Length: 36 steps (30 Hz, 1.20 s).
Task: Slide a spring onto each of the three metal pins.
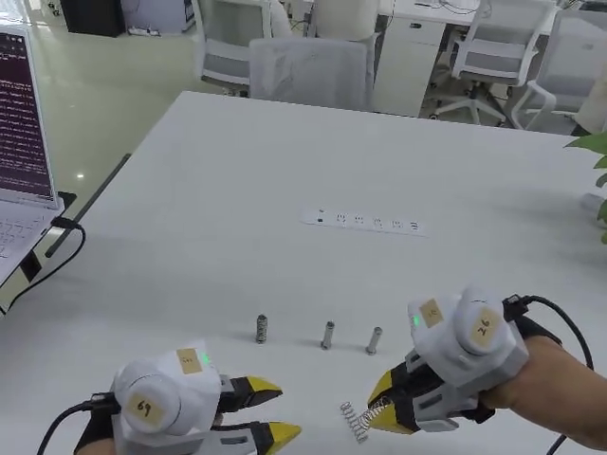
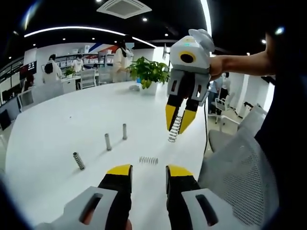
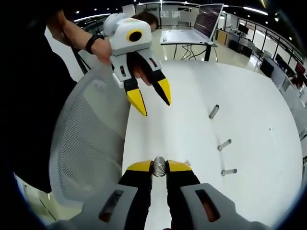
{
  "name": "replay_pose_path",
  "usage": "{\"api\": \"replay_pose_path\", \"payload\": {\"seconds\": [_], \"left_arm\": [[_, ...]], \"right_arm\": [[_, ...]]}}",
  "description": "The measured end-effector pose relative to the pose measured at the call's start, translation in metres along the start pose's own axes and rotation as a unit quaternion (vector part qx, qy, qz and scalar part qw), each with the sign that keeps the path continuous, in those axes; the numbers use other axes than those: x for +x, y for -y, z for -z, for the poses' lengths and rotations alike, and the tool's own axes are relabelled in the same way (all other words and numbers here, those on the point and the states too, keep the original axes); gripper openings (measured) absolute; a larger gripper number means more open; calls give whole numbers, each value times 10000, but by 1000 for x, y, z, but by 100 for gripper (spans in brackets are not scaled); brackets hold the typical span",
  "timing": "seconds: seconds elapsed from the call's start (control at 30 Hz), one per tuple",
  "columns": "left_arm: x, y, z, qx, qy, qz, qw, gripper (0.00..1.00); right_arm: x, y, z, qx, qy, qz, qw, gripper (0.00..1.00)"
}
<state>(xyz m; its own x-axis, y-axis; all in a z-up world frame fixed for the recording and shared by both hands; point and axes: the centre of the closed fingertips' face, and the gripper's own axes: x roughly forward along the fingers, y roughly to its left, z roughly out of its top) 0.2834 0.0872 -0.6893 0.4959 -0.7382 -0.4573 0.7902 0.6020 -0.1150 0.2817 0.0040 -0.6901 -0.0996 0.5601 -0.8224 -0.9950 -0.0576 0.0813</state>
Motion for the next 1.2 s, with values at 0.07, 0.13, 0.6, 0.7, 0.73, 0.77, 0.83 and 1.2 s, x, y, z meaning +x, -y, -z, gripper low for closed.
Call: {"api": "replay_pose_path", "payload": {"seconds": [0.07,0.13,0.6,0.7,0.73,0.77,0.83,1.2], "left_arm": [[-4,-4,4,-67,-18,-57,10000,22],[-8,-8,7,-112,-26,-132,9998,23],[-33,-38,23,-459,-54,-642,9969,31],[-38,-41,26,-521,-68,-727,9960,33],[-39,-42,27,-538,-64,-756,9957,33],[-41,-44,27,-548,-65,-779,9954,34],[-43,-46,29,-585,-62,-835,9948,34],[-52,-50,33,-700,-45,-1008,9924,35]], "right_arm": [[1,1,2,26,-25,8,10000,8],[2,4,4,48,-53,30,10000,8],[6,18,10,199,-99,147,9996,8],[6,22,11,204,-125,170,9996,8],[6,23,11,203,-127,174,9996,8],[7,24,11,206,-132,180,9995,8],[7,25,11,210,-140,187,9995,8],[8,40,8,265,-147,293,9991,8]]}}
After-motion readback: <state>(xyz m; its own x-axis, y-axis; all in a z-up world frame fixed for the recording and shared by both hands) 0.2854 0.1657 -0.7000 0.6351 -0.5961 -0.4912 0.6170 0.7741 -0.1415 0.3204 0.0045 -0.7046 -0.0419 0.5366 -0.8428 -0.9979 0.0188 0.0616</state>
